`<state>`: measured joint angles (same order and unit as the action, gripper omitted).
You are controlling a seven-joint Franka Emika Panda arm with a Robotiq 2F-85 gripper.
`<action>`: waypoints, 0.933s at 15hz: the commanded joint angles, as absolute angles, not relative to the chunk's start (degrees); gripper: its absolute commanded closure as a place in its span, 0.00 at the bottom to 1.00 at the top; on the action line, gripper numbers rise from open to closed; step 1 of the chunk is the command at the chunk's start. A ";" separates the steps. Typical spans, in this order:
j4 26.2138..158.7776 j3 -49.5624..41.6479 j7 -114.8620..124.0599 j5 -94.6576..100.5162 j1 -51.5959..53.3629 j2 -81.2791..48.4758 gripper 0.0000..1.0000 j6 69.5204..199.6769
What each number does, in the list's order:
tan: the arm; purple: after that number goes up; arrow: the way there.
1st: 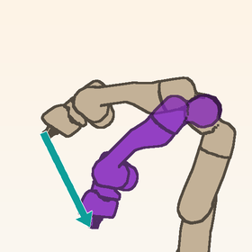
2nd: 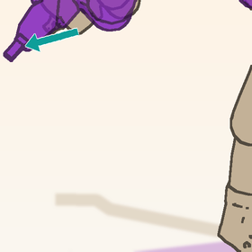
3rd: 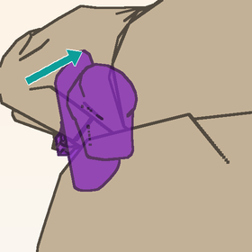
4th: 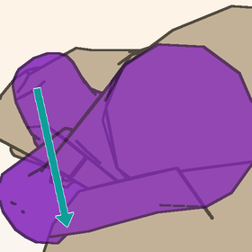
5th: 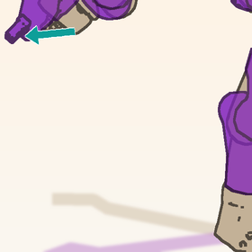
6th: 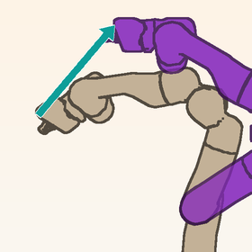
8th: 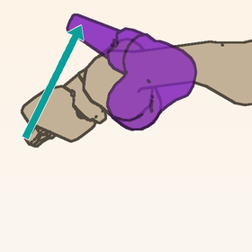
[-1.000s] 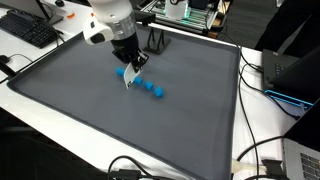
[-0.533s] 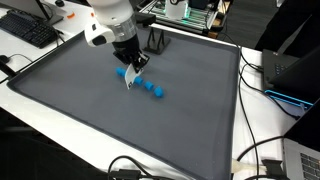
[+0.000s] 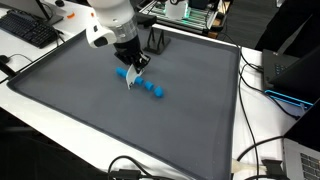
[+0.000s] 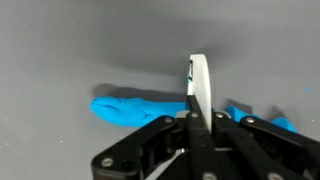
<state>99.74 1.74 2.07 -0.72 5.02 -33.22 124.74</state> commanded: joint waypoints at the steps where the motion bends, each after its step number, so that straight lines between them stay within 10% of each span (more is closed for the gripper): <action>1: 101.65 2.86 2.37 -2.44 4.51 -33.05 0.99 125.19; 14: 102.53 2.08 1.98 -1.60 4.23 -29.50 0.99 124.48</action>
